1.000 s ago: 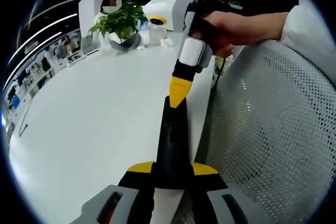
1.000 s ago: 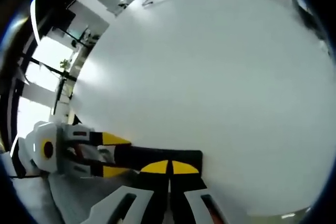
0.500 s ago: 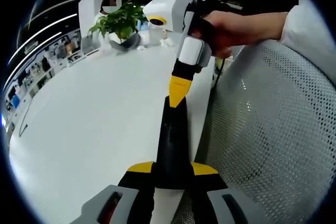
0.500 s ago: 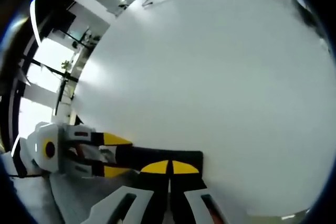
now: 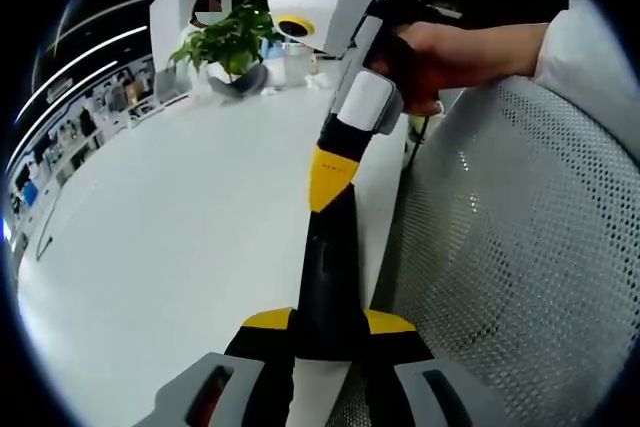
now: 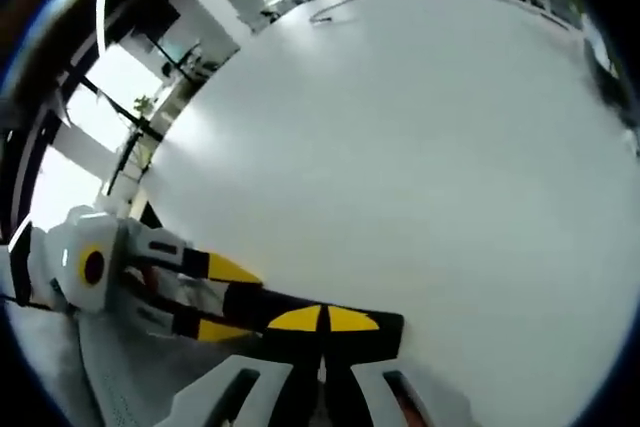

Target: Press the specified remote control buttons in sequence, fully releasing each button before pressing the next.

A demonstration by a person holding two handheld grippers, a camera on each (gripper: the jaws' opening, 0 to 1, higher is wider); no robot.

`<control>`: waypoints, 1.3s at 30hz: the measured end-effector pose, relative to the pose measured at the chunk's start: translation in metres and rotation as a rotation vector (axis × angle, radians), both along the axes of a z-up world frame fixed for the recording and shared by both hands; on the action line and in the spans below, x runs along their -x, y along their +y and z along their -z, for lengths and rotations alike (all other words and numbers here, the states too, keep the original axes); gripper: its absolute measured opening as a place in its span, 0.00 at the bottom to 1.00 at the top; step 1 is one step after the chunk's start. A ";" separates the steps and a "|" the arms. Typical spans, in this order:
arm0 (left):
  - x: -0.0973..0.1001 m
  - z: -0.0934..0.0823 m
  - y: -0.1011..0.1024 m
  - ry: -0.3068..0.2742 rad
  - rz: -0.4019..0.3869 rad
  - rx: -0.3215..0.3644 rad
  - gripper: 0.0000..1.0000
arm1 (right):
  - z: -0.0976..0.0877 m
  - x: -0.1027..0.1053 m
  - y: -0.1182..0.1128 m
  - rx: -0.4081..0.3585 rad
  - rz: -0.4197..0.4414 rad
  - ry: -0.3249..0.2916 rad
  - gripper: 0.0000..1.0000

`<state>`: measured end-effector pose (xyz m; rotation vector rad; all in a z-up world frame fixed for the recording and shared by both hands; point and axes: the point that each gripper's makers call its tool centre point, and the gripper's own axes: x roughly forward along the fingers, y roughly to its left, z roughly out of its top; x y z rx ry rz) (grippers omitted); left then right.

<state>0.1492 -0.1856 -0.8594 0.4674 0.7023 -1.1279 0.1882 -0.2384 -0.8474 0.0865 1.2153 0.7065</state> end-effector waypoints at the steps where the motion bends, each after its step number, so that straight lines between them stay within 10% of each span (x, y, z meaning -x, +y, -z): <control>1: 0.000 0.000 0.000 0.000 0.000 0.001 0.24 | 0.002 0.000 -0.002 0.016 0.007 0.008 0.00; 39: 0.000 0.000 -0.002 -0.002 0.000 0.004 0.24 | 0.005 0.000 0.001 0.029 -0.058 -0.076 0.00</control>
